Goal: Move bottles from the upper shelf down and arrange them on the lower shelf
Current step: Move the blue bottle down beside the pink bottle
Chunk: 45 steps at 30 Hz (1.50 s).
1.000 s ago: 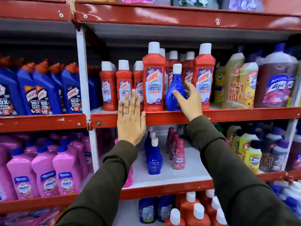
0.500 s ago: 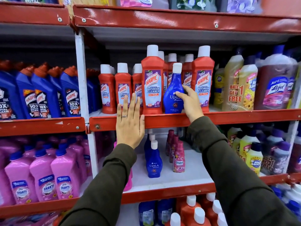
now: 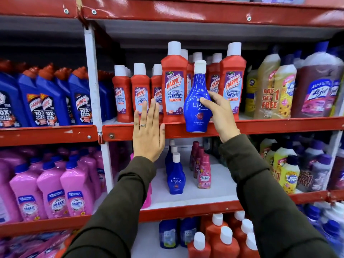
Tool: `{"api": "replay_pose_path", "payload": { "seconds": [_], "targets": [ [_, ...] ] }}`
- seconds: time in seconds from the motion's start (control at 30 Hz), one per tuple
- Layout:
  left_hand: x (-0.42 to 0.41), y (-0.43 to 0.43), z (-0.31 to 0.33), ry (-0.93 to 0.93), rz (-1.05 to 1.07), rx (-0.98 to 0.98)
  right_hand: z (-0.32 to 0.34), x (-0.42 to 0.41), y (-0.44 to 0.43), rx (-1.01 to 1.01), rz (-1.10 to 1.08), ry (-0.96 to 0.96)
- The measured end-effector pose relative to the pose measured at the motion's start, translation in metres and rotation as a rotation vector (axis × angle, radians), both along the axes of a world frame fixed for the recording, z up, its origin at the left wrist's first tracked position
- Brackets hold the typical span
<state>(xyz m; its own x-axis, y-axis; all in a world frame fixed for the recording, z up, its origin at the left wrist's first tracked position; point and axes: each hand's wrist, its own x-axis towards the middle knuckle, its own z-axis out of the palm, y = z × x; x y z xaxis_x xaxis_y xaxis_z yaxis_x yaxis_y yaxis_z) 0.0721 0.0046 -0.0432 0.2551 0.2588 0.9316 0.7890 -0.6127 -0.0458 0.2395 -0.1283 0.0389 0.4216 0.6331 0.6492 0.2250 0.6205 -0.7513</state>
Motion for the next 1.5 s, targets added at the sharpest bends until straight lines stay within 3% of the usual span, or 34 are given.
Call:
{"api": "replay_pose_path", "payload": {
  "seconds": [0.27, 0.5, 0.67, 0.93, 1.5],
  "targets": [
    [0.000, -0.020, -0.074, 0.027, -0.076, -0.027, -0.091, -0.017, -0.015, -0.081, 0.073, -0.020],
    [-0.004, -0.030, -0.182, 0.089, -0.024, -0.259, -0.179, -0.021, -0.007, -0.211, 0.089, 0.036],
    [0.001, -0.031, -0.223, 0.153, 0.009, -0.377, -0.225, -0.006, 0.013, -0.298, 0.014, -0.023],
    [0.021, -0.025, -0.246, 0.176, 0.040, -0.497, -0.256, 0.002, 0.051, -0.424, 0.010, -0.097],
    [0.034, -0.021, -0.251, 0.210, 0.114, -0.451, -0.276, 0.015, 0.076, -0.454, 0.071, -0.122]
  ]
}}
